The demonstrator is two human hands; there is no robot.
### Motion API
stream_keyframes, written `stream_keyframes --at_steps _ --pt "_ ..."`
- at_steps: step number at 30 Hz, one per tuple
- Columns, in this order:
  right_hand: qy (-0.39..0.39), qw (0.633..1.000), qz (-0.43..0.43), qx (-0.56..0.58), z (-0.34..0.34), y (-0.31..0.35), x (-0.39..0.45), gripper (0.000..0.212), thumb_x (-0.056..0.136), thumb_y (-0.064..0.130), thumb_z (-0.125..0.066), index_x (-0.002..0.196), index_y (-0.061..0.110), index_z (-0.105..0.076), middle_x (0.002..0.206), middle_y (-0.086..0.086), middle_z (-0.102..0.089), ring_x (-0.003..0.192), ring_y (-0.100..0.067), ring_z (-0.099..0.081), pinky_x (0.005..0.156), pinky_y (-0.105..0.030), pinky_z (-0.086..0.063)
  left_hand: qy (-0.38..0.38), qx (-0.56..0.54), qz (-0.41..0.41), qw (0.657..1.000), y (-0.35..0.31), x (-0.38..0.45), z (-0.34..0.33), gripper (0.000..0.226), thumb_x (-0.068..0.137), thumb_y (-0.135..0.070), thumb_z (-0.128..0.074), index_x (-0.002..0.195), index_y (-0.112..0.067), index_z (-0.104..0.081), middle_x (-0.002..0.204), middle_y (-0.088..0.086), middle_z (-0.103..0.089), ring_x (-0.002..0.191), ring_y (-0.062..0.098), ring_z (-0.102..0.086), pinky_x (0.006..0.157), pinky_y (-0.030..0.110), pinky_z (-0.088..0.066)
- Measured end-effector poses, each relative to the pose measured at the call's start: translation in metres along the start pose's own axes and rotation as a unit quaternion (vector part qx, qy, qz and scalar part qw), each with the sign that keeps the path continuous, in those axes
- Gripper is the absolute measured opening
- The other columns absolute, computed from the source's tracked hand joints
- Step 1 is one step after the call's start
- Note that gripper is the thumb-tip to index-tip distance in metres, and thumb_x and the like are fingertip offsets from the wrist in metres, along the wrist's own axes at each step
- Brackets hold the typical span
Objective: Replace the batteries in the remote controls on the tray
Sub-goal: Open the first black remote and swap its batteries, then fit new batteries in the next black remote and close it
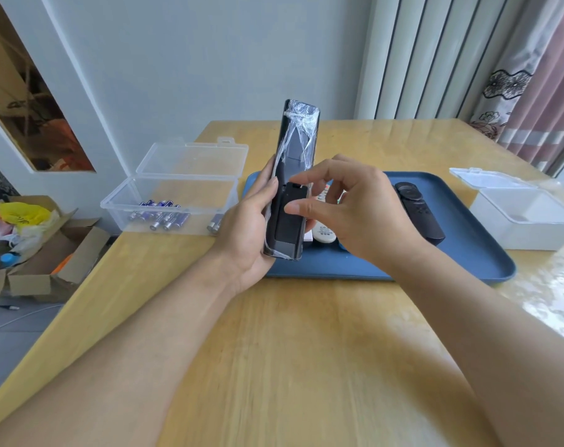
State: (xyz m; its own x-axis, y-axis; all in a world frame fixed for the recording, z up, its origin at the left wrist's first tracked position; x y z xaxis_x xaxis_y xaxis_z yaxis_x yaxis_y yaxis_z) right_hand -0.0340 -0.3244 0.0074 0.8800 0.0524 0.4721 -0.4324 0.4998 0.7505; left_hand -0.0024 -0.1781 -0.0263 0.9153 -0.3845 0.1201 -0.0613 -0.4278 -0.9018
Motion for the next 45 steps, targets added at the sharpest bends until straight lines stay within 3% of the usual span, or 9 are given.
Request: stream_keyframes --at_steps 8,17,21,25,27,31,34,40,45 --pt "-0.041 0.999 -0.024 0.013 -0.004 0.002 -0.003 0.029 0.073 0.021 -0.089 0.087 0.017 -0.064 0.055 0.008 -0.030 0.045 -0.006 -0.036 0.046 -0.008 -0.031 0.001 -0.028 -0.009 1.000 0.001 0.001 0.000 0.043 0.112 -0.029 -0.026 0.150 -0.034 -0.045 0.124 0.005 -0.065 0.105 0.020 -0.062 0.081 0.037 -0.053" --pt "-0.034 0.995 -0.093 0.026 -0.001 0.001 -0.004 0.047 0.070 0.023 -0.091 0.070 0.012 -0.046 0.050 0.010 -0.035 0.035 0.000 -0.044 0.038 -0.010 -0.024 0.017 0.006 -0.018 1.000 -0.001 -0.002 -0.003 0.045 0.112 -0.027 -0.025 0.153 -0.037 -0.040 0.150 0.011 -0.053 0.112 0.020 -0.058 0.085 0.035 -0.051" --pt "-0.059 0.993 -0.082 -0.060 -0.005 -0.011 -0.002 0.045 0.072 0.047 -0.086 0.070 0.022 -0.049 0.050 0.012 -0.040 0.048 -0.008 -0.038 0.048 -0.024 -0.032 -0.043 0.056 -0.057 0.996 -0.008 -0.003 -0.002 0.045 0.110 -0.022 -0.037 0.151 -0.038 -0.044 0.142 -0.010 -0.061 0.111 0.015 -0.060 0.088 0.035 -0.049" --pt "-0.039 0.965 -0.083 -0.247 -0.005 -0.026 -0.001 0.030 0.085 0.056 -0.069 0.082 0.031 -0.054 0.076 0.011 -0.055 0.073 -0.012 -0.055 0.056 -0.032 -0.035 -0.212 0.276 -0.134 0.928 -0.012 -0.002 0.013 0.038 0.095 -0.028 -0.069 0.130 -0.042 -0.066 0.117 -0.012 -0.067 0.086 0.009 -0.059 0.086 0.034 -0.052" --pt "0.010 0.951 -0.079 -0.297 -0.004 -0.032 -0.001 0.017 0.091 0.050 -0.065 0.094 0.034 -0.059 0.091 0.013 -0.056 0.090 -0.015 -0.057 0.063 -0.032 -0.036 -0.253 0.348 -0.140 0.892 -0.009 -0.003 0.016 0.039 0.092 -0.027 -0.073 0.129 -0.037 -0.067 0.127 -0.015 -0.061 0.102 0.001 -0.062 0.099 0.028 -0.051" --pt "0.108 0.939 -0.050 -0.322 -0.008 -0.037 -0.002 0.039 0.095 0.049 -0.059 0.131 0.034 -0.062 0.131 0.009 -0.056 0.125 -0.018 -0.043 0.095 -0.032 -0.039 -0.246 0.540 -0.097 0.799 0.000 -0.010 0.007 0.042 0.097 -0.031 -0.064 0.138 -0.039 -0.059 0.145 -0.017 -0.045 0.126 0.008 -0.052 0.103 0.038 -0.046" --pt "0.178 0.920 -0.029 -0.349 -0.014 -0.040 -0.004 0.055 0.098 0.059 -0.046 0.148 0.037 -0.045 0.157 0.013 -0.038 0.146 -0.018 -0.025 0.114 -0.038 -0.024 -0.218 0.587 -0.058 0.778 0.007 -0.011 -0.002 0.049 0.100 -0.024 -0.056 0.147 -0.036 -0.051 0.158 -0.016 -0.031 0.135 0.013 -0.044 0.105 0.036 -0.041" --pt "0.222 0.910 -0.028 -0.348 -0.016 -0.047 -0.005 0.064 0.098 0.062 -0.043 0.155 0.037 -0.030 0.163 0.016 -0.025 0.152 -0.018 -0.017 0.121 -0.039 -0.017 -0.187 0.601 -0.059 0.775 0.012 -0.009 0.000 0.051 0.101 -0.016 -0.051 0.149 -0.032 -0.049 0.163 -0.008 -0.025 0.138 0.020 -0.043 0.109 0.043 -0.042" --pt "0.213 0.916 -0.032 -0.338 -0.017 -0.046 -0.005 0.064 0.097 0.059 -0.050 0.154 0.035 -0.035 0.161 0.016 -0.030 0.151 -0.017 -0.017 0.121 -0.039 -0.018 -0.228 0.673 -0.057 0.701 0.006 -0.008 0.001 0.039 0.103 -0.024 -0.050 0.132 -0.047 -0.062 0.160 -0.018 -0.033 0.131 0.019 -0.047 0.093 0.039 -0.044"
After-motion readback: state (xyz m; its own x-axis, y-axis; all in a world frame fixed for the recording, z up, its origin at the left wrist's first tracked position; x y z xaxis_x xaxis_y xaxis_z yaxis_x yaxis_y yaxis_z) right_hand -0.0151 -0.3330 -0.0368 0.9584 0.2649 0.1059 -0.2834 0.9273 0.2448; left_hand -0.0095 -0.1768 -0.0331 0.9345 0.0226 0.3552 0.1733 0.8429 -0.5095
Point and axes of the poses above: each hand's wrist, its own x-axis towards the middle knuckle, its own z-axis out of the back of the hand, y = z × x, the point moved 1 cm from there along x, towards the middle knuckle
